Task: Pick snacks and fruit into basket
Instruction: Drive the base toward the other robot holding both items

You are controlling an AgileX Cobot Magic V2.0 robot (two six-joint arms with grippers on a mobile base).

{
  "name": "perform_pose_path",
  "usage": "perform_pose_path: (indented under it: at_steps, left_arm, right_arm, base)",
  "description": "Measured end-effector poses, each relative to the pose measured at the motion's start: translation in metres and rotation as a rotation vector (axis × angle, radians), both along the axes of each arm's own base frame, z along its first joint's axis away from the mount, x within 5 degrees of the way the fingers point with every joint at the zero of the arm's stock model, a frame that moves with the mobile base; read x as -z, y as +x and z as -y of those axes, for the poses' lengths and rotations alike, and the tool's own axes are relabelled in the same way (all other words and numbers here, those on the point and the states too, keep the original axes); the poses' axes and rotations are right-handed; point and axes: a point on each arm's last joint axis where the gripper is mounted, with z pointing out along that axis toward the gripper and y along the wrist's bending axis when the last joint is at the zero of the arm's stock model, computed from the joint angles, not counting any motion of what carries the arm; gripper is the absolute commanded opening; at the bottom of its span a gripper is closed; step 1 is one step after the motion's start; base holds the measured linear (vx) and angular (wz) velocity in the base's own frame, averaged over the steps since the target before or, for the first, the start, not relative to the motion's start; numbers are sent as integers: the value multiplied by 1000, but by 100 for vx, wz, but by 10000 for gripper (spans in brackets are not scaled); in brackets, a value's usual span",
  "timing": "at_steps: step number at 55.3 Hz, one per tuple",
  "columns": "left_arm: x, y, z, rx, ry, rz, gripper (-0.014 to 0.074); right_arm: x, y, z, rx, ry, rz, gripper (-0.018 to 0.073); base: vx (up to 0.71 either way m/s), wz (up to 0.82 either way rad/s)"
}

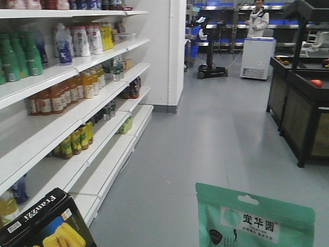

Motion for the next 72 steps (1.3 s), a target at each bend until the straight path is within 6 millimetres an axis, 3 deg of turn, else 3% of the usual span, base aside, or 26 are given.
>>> perform_pose_path:
  at_steps: [72]
  left_arm:
    - [0,0,0,0,0,0,0]
  right_arm:
    - [0,0,0,0,0,0,-9]
  base:
    - [31,-55]
